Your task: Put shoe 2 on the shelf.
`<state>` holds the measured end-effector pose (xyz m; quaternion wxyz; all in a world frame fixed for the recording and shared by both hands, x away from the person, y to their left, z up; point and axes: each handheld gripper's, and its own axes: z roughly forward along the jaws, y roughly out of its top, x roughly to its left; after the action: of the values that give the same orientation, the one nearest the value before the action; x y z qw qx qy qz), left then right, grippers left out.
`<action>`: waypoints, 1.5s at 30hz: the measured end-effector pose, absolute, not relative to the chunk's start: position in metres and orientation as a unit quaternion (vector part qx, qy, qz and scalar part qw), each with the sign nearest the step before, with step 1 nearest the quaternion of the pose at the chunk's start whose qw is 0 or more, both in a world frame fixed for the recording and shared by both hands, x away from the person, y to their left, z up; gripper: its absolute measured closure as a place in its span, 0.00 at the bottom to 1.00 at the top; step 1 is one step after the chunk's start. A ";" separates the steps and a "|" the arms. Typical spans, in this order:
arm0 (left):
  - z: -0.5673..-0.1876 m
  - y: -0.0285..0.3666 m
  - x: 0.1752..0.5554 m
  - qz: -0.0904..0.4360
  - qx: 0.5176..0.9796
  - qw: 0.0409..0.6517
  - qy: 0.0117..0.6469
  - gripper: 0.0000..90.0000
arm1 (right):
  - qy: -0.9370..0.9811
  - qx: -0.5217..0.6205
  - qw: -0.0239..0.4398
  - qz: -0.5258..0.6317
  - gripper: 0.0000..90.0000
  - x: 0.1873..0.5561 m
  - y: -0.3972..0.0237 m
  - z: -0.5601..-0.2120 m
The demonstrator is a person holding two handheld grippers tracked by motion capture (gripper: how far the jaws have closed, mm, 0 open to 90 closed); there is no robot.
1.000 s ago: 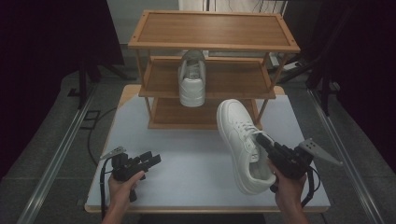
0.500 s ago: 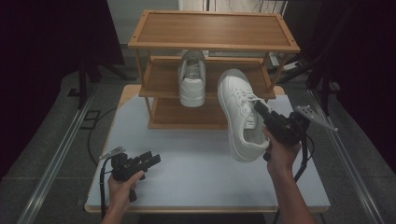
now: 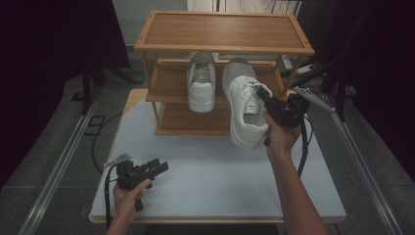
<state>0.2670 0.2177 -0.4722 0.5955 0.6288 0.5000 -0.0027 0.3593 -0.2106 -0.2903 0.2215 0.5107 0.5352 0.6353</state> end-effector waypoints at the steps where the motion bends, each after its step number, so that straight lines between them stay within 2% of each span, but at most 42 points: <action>1: -0.472 0.218 0.267 -0.003 0.629 0.595 0.500 0.41 | 0.535 0.511 0.222 0.635 0.91 0.359 -0.211 -0.290; 15: -0.472 0.216 0.268 -0.002 0.631 0.595 0.498 0.41 | 0.510 0.551 0.240 0.616 0.91 0.418 -0.188 -0.284; 33: -0.474 0.221 0.270 -0.002 0.626 0.596 0.502 0.41 | 0.487 0.580 0.242 0.607 0.90 0.464 -0.167 -0.293; 37: -0.473 0.221 0.271 -0.003 0.626 0.598 0.501 0.41 | 0.496 0.572 0.239 0.608 0.83 0.469 -0.164 -0.293; 38: -0.473 0.221 0.272 -0.003 0.626 0.597 0.501 0.41 | 0.513 0.558 0.231 0.610 0.74 0.471 -0.163 -0.294; 39: -0.473 0.221 0.272 -0.003 0.626 0.597 0.501 0.41 | 0.513 0.558 0.231 0.610 0.74 0.471 -0.163 -0.294; 40: -0.473 0.220 0.273 -0.005 0.626 0.598 0.501 0.41 | 0.518 0.548 0.219 0.620 0.69 0.472 -0.163 -0.294; 42: -0.473 0.220 0.273 -0.005 0.626 0.598 0.500 0.41 | 0.517 0.545 0.217 0.624 0.69 0.472 -0.164 -0.293; 45: -0.471 0.219 0.273 -0.004 0.628 0.597 0.498 0.41 | 0.529 0.531 0.217 0.625 0.64 0.466 -0.170 -0.287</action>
<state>0.2727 0.2191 -0.4714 0.5973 0.6284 0.4983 -0.0036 0.4659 -0.1696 -0.2875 0.2171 0.5312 0.5295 0.6248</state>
